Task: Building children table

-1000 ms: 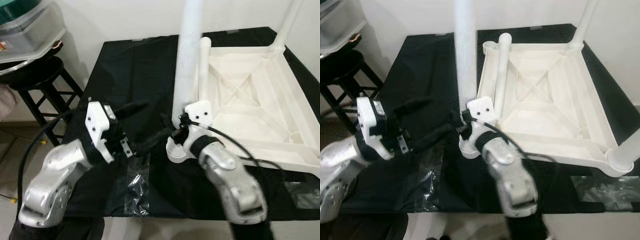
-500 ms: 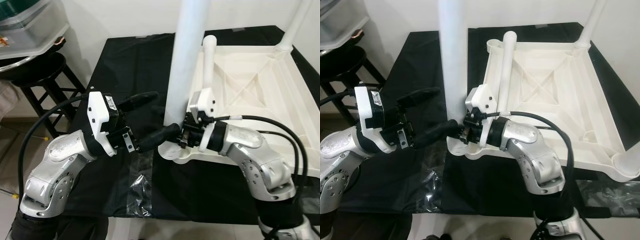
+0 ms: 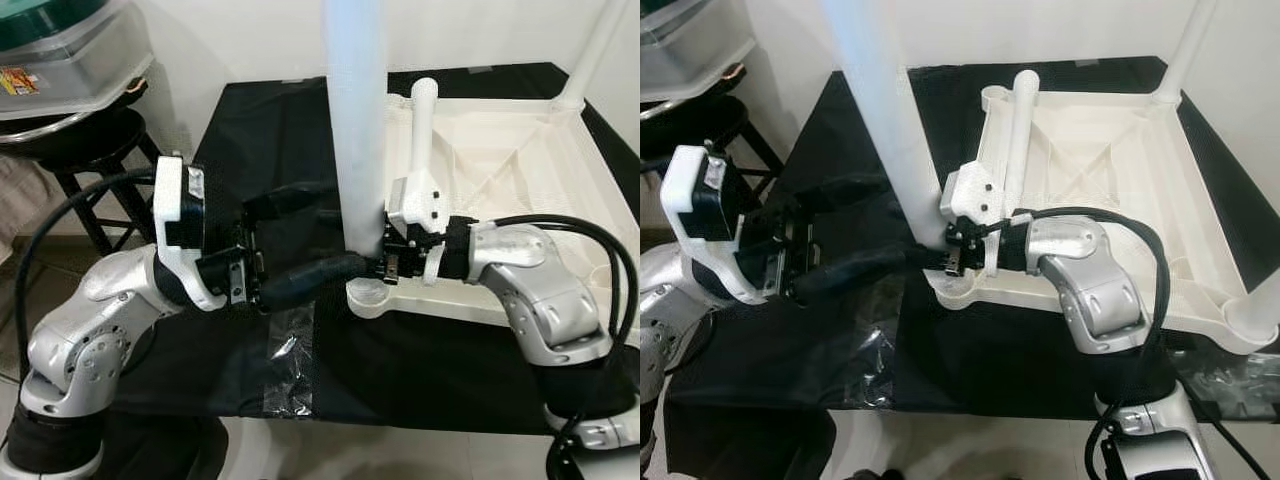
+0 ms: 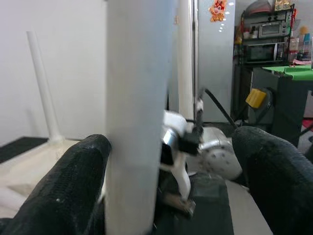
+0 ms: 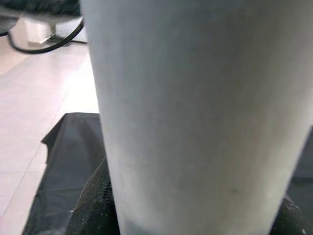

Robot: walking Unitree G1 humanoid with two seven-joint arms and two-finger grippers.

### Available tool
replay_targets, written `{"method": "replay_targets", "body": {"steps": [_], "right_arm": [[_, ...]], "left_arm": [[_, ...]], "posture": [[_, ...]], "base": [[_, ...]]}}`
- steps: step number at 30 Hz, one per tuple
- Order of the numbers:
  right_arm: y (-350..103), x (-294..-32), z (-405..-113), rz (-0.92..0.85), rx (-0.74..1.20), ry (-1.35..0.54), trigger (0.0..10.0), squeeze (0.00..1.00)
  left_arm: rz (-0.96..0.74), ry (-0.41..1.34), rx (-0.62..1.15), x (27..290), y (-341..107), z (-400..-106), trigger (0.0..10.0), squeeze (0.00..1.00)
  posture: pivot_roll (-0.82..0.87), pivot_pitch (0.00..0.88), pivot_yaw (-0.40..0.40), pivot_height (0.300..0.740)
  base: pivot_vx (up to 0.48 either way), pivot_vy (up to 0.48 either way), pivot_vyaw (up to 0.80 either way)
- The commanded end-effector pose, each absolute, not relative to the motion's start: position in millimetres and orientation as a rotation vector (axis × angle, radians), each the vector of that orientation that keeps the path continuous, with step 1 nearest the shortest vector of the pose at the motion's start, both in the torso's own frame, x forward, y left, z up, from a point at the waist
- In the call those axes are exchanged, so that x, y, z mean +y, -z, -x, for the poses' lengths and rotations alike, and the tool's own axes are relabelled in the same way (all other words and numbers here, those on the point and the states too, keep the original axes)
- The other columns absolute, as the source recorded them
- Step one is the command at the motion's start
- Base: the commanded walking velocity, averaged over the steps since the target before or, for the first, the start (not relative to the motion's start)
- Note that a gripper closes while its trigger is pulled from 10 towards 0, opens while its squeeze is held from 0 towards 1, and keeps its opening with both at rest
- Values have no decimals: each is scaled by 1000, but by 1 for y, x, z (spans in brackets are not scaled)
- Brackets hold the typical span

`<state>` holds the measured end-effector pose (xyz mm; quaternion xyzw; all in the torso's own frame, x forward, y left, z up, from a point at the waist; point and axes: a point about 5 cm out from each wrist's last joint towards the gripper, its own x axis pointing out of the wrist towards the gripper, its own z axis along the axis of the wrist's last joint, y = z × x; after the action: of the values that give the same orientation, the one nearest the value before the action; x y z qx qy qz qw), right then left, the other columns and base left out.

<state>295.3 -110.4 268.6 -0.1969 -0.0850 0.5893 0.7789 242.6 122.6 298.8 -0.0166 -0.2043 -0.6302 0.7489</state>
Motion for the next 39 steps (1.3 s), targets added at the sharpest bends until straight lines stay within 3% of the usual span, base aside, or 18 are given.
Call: {"method": "replay_targets", "body": {"steps": [1, 2, 4, 5, 12, 13, 24, 28, 29, 31, 32, 36, 38, 39], "right_arm": [[-269, -103, -291, 450, -202, -1325, 10000, 0], [-268, -101, -289, 452, -204, -1347, 10000, 0], [-268, -101, -289, 452, -204, -1347, 10000, 0], [-267, -99, -287, 454, -205, -1366, 10000, 0], [-261, -97, -285, 509, -170, -1421, 10000, 0], [-259, -96, -285, 520, -162, -1423, 10000, 0], [-260, -94, -290, 506, -173, -1388, 10000, 0], [-268, -96, -293, 447, -203, -1414, 10000, 0], [-270, -95, -289, 407, -198, -1480, 10000, 498], [-272, -95, -287, 382, -193, -1528, 10000, 498], [-272, -92, -279, 353, -157, -1658, 10000, 1000], [-272, -92, -278, 350, -149, -1683, 10000, 1000], [-268, -87, -273, 362, -103, -1818, 10000, 1000], [-265, -84, -271, 368, -74, -1879, 10000, 404]], "left_arm": [[45, 1355, -466, 126, -306, -247, 10000, 1000], [45, 1333, -480, 126, -310, -251, 10000, 569], [45, 1333, -480, 126, -310, -251, 10000, 569], [47, 1315, -490, 126, -312, -254, 10000, 0], [72, 1313, -484, 122, -316, -259, 10000, 0], [74, 1317, -478, 121, -316, -260, 0, 0], [53, 1371, -436, 119, -319, -261, 0, 0], [19, 1465, -421, 120, -323, -259, 0, 0], [5, 1522, -416, 119, -325, -257, 0, 0], [-3, 1557, -412, 118, -326, -256, 0, 0], [-30, 1655, -406, 115, -328, -253, 0, 0], [-36, 1676, -405, 115, -329, -253, 0, 0], [-59, 1904, -390, 106, -332, -242, 0, 0], [-75, 2015, -387, 102, -333, -236, 0, 0]], "posture": [[-28, 122, 84, 740], [-30, 117, 86, 740], [-30, 117, 86, 740], [-34, 112, 88, 740], [-43, 103, 87, 740], [-44, 101, 87, 740], [-39, 96, 91, 740], [-34, 96, 84, 740], [-34, 96, 82, 740], [-33, 96, 81, 740], [-32, 92, 78, 740], [-32, 92, 78, 740], [-41, 85, 75, 740], [-45, 83, 76, 740]], "base": [[0, 0, 0], [0, 0, 0], [0, 0, 0], [0, 0, 0], [0, 0, 0], [0, 0, 0], [0, 0, 0], [0, 0, 0], [0, 0, 0], [0, 0, 0], [0, 0, 0], [0, 0, 0], [0, 0, 0], [0, 0, 0]]}}
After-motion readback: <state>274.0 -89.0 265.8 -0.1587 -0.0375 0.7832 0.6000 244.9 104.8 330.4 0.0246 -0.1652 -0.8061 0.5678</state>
